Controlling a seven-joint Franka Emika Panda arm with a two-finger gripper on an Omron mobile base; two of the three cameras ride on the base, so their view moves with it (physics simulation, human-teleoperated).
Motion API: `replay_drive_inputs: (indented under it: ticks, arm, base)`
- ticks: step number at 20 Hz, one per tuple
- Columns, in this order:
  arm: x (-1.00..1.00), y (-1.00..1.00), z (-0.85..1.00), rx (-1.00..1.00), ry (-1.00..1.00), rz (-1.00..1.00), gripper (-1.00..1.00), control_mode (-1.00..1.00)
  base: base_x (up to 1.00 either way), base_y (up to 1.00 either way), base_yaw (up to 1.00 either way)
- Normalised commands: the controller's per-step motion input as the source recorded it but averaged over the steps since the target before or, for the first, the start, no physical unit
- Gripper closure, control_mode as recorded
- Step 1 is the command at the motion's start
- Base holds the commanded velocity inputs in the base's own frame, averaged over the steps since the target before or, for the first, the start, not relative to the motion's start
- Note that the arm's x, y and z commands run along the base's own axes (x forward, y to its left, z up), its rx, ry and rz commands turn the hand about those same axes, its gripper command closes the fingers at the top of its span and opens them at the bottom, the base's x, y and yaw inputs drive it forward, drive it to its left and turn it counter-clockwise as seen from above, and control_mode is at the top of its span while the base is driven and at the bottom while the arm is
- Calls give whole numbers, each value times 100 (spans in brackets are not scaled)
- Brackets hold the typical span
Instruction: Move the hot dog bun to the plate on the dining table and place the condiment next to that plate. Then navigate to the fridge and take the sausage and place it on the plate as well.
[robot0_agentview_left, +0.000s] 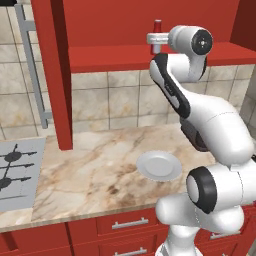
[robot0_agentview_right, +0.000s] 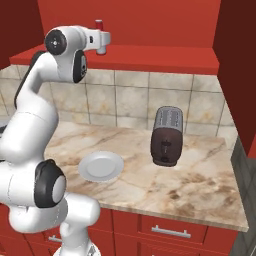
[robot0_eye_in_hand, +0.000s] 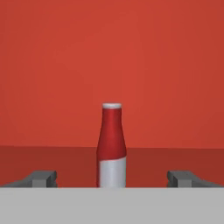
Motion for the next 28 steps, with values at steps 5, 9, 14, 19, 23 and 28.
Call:
replay_drive_inputs:
  ticks: [5, 9, 14, 19, 23, 28]
  arm:
    - [41, 0, -6, 0, 5, 0, -100, -100]
    - [33, 0, -11, 0, 5, 0, -100, -100]
    - [29, 0, -10, 0, 3, 0, -100, -100]
    - [31, 0, -7, 0, 1, 0, -100, -100]
    - [35, 0, -8, 0, 2, 0, -100, -100]
    - [31, 1, -10, 0, 3, 0, -100, -100]
  base:
    - [0, 0, 0]
    - [0, 0, 0]
    - [0, 0, 0]
    - [0, 0, 0]
    - [0, 0, 0]
    - [0, 0, 0]
